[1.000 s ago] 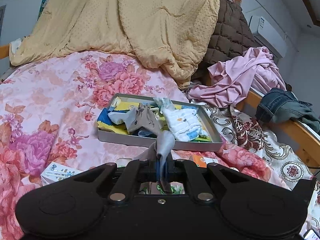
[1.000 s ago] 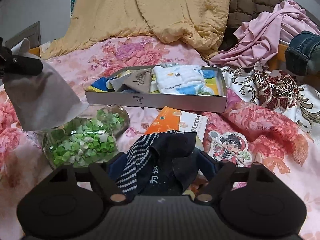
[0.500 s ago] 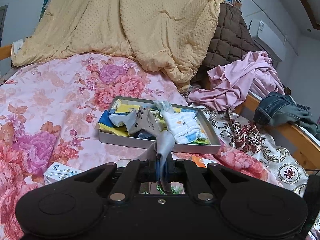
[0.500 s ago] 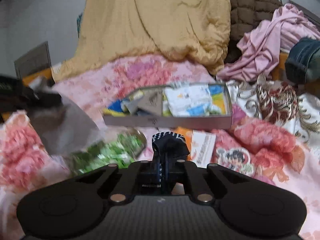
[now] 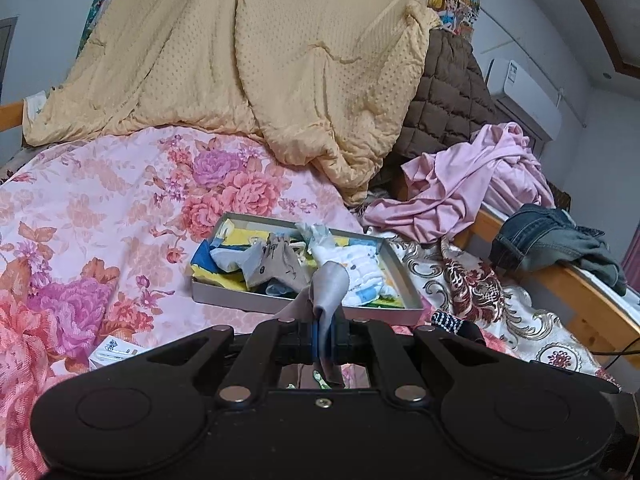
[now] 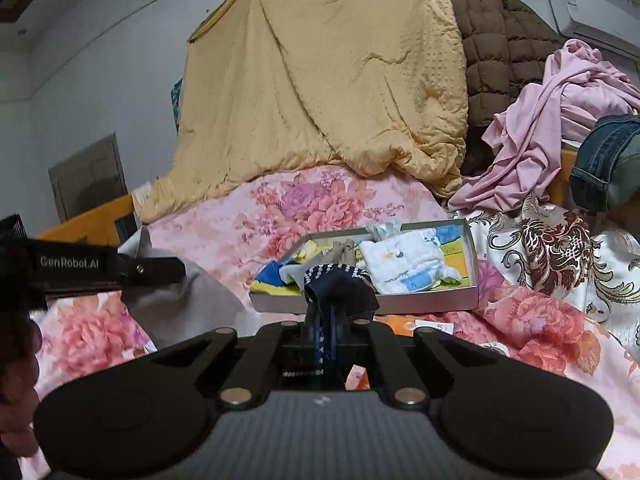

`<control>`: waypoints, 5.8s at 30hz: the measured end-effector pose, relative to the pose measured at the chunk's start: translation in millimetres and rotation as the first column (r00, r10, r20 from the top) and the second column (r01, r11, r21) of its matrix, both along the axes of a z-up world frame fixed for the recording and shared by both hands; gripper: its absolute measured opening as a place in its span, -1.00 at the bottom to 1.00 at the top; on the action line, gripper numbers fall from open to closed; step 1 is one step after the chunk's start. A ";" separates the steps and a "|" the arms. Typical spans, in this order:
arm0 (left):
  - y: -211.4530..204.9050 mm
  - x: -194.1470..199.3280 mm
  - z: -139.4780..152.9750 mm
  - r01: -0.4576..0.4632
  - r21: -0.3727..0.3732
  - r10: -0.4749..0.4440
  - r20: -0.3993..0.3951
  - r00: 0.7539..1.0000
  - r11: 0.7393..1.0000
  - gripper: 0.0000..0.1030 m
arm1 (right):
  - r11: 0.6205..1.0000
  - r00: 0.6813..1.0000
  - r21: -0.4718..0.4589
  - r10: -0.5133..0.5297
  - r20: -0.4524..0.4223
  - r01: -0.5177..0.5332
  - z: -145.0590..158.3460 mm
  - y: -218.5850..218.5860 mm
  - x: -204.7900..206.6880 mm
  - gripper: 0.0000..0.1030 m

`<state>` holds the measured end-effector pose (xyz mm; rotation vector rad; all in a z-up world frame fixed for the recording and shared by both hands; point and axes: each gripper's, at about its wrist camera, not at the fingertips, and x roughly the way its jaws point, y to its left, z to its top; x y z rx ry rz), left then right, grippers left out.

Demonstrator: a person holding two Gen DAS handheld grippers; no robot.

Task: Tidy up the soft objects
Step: 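Lift the grey cloth and striped sock and carry both toward the tray, then lower the cloth and sock into the tray and open both grippers, then move both tools back to the items beside the tray, then grasp the colourful striped sock with the left gripper while the right grasps the cartoon-boy plush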

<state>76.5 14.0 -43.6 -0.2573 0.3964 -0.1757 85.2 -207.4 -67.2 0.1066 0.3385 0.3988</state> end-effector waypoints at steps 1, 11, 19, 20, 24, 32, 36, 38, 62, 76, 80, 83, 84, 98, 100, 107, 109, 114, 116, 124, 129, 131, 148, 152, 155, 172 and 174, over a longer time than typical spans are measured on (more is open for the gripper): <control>0.8 -1.3 1.3 0.000 -0.001 0.000 0.005 1.000 1.000 -0.90 | 1.000 1.000 0.006 -0.002 0.001 0.002 2.0 -0.6 -1.0 -0.90; 7.0 -2.8 12.9 -0.006 -0.001 0.006 0.045 0.999 1.000 -0.90 | 1.000 1.000 0.007 -0.007 -0.002 0.007 10.0 0.3 -8.5 -0.90; 8.4 20.1 22.7 0.014 0.006 -0.015 0.092 0.996 1.000 -0.90 | 1.000 0.999 -0.014 -0.008 0.040 0.008 32.5 7.6 13.2 -0.90; 9.1 24.5 24.2 0.016 0.008 -0.016 0.100 0.995 1.000 -0.90 | 1.000 0.999 -0.013 -0.009 0.045 0.009 35.5 8.0 17.7 -0.90; 11.6 45.1 28.5 0.020 0.020 -0.022 0.123 0.992 1.000 -0.90 | 1.000 0.997 -0.024 -0.013 0.070 0.014 46.3 9.9 40.6 -0.90; 12.1 108.6 34.6 0.050 0.069 -0.061 0.154 0.986 0.996 -0.90 | 0.997 0.996 -0.066 -0.028 0.087 0.034 58.3 13.4 119.7 -0.90; 13.4 151.2 38.9 0.068 0.065 -0.078 0.166 0.983 0.996 -0.90 | 0.996 0.996 -0.077 -0.040 0.082 0.046 62.4 16.2 166.8 -0.90; 12.9 175.3 40.6 0.072 0.069 -0.083 0.165 0.983 0.995 -0.90 | 0.995 0.996 -0.085 -0.041 0.073 0.047 62.9 18.6 188.5 -0.90; 4.4 362.3 -47.1 0.051 0.090 -0.037 -0.148 0.988 0.995 -0.58 | 0.990 0.987 -0.087 -0.116 -0.113 0.107 13.3 11.6 345.8 -0.07; 0.2 345.0 -35.0 0.020 0.106 -0.008 -0.115 0.993 0.994 0.35 | 0.994 0.990 -0.060 -0.100 -0.101 0.094 22.3 4.3 318.5 0.42; 0.7 331.9 -31.0 0.004 0.113 0.008 -0.101 0.995 0.994 0.71 | 0.995 0.993 -0.068 -0.085 -0.085 0.079 27.6 6.4 304.1 0.68; 2.7 319.0 -29.0 -0.008 0.123 0.019 -0.090 0.996 0.992 0.92 | 0.995 0.995 -0.069 -0.074 -0.071 0.069 32.4 6.3 289.0 0.83; 3.5 313.6 -28.4 -0.013 0.128 0.024 -0.086 0.996 0.992 0.94 | 0.996 0.995 -0.066 -0.071 -0.066 0.067 33.5 5.8 283.3 0.88; 11.5 190.2 -17.5 -0.030 0.115 0.031 -0.006 1.000 0.993 0.98 | 0.998 0.997 -0.034 -0.047 -0.054 0.045 25.4 -10.6 155.3 0.99; 11.8 167.6 -17.8 -0.031 0.103 0.032 -0.007 0.999 0.994 0.98 | 0.998 0.996 -0.031 -0.058 -0.063 0.056 19.4 -16.9 131.0 0.99; 1.1 76.3 -24.5 -0.002 0.112 0.003 -0.007 1.000 0.994 0.98 | 0.990 0.988 0.017 -0.136 -0.078 0.137 -3.9 -43.7 57.4 0.99; -3.0 50.7 -30.8 -0.009 0.121 0.011 -0.022 1.000 0.993 0.98 | 0.986 0.984 0.028 -0.162 -0.072 0.164 -13.6 -50.5 41.5 0.99; -14.8 -8.3 -50.7 -0.002 0.111 0.014 -0.106 0.994 0.994 0.98 | 0.984 0.975 0.018 -0.173 -0.137 0.177 -38.6 -61.3 23.6 0.99; -23.6 -24.1 -58.7 0.041 0.121 -0.024 -0.140 0.990 0.992 0.98 | 0.983 0.974 0.036 -0.172 -0.148 0.179 -41.5 -66.1 23.1 0.99; -65.9 -39.7 -91.2 0.186 0.117 -0.153 -0.244 0.958 0.976 0.98 | 0.979 0.972 0.055 -0.185 -0.145 0.195 -47.6 -79.6 22.2 0.99; -88.0 -26.0 -113.1 0.238 0.115 -0.197 -0.288 0.937 0.965 0.98 | 0.973 0.966 0.056 -0.212 -0.149 0.223 -50.1 -87.0 28.4 0.99; -90.2 -18.3 -118.5 0.224 0.102 -0.184 -0.306 0.934 0.969 0.98 | 0.970 0.962 0.059 -0.223 -0.157 0.234 -51.7 -89.0 30.5 0.99; -107.2 35.6 -140.5 0.305 0.168 -0.234 -0.344 0.909 0.938 0.98 | 0.969 0.960 0.069 -0.222 -0.168 0.236 -55.8 -88.8 37.3 0.99; -112.2 30.2 -150.8 0.324 0.180 -0.244 -0.360 0.900 0.929 0.97 | 0.969 0.961 0.069 -0.225 -0.161 0.239 -55.1 -90.2 36.4 0.99; -113.0 24.6 -148.0 0.341 0.168 -0.270 -0.340 0.901 0.925 0.53 | 0.968 0.961 0.070 -0.227 -0.159 0.241 -54.9 -90.7 36.3 0.99; -66.1 -12.1 -101.1 0.300 0.038 -0.278 -0.282 0.918 0.953 -0.62 | 0.964 0.953 -0.145 -0.245 -0.179 0.221 -76.6 -69.3 75.1 0.99; -62.5 -12.4 -100.1 0.286 0.024 -0.268 -0.285 0.920 0.958 -0.62 | 0.957 0.953 -0.174 -0.258 -0.157 0.230 -77.9 -64.8 80.5 0.99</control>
